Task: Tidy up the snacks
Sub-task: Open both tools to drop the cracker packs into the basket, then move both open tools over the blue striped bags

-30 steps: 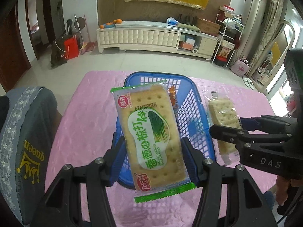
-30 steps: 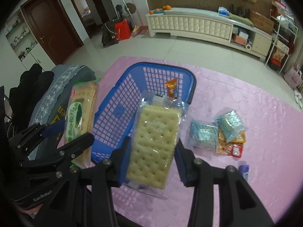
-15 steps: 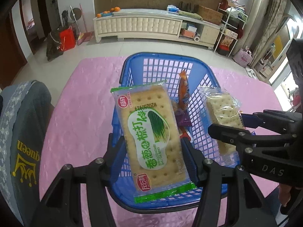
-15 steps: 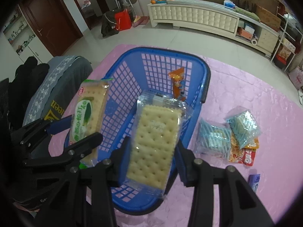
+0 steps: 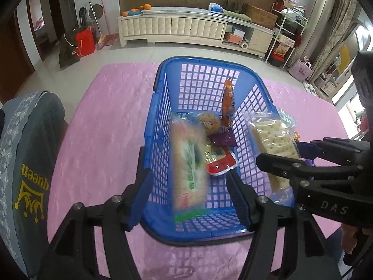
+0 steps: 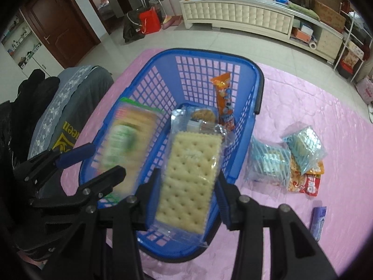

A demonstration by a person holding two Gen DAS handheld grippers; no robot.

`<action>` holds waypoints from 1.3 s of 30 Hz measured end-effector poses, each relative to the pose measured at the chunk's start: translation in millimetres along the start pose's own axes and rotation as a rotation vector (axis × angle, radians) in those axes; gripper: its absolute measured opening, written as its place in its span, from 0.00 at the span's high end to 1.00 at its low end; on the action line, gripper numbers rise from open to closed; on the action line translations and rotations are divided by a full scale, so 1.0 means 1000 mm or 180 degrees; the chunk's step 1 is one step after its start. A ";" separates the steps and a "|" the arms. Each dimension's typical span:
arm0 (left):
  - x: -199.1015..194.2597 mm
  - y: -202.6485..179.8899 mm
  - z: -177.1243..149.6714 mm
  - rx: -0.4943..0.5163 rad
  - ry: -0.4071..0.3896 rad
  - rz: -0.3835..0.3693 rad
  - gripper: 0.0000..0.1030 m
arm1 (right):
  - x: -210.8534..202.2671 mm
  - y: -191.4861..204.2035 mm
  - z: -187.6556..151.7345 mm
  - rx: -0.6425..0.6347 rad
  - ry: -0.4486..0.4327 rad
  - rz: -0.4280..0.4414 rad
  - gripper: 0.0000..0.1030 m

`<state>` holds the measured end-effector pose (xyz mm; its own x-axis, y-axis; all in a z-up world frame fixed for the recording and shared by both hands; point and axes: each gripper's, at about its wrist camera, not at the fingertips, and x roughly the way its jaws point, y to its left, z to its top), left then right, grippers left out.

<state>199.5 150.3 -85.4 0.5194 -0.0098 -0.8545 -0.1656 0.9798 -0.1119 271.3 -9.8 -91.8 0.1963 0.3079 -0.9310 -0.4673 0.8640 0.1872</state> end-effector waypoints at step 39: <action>-0.093 -0.134 -0.036 0.0577 -0.0437 -0.0281 0.21 | -0.140 -0.090 -0.103 0.0528 -0.0596 -0.0413 0.20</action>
<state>143.1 13.2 -9.5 0.6365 -0.0819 -0.7670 0.0323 0.9963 -0.0795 196.8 -172.0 -10.4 0.4084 0.2453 -0.8792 -0.2835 0.9497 0.1333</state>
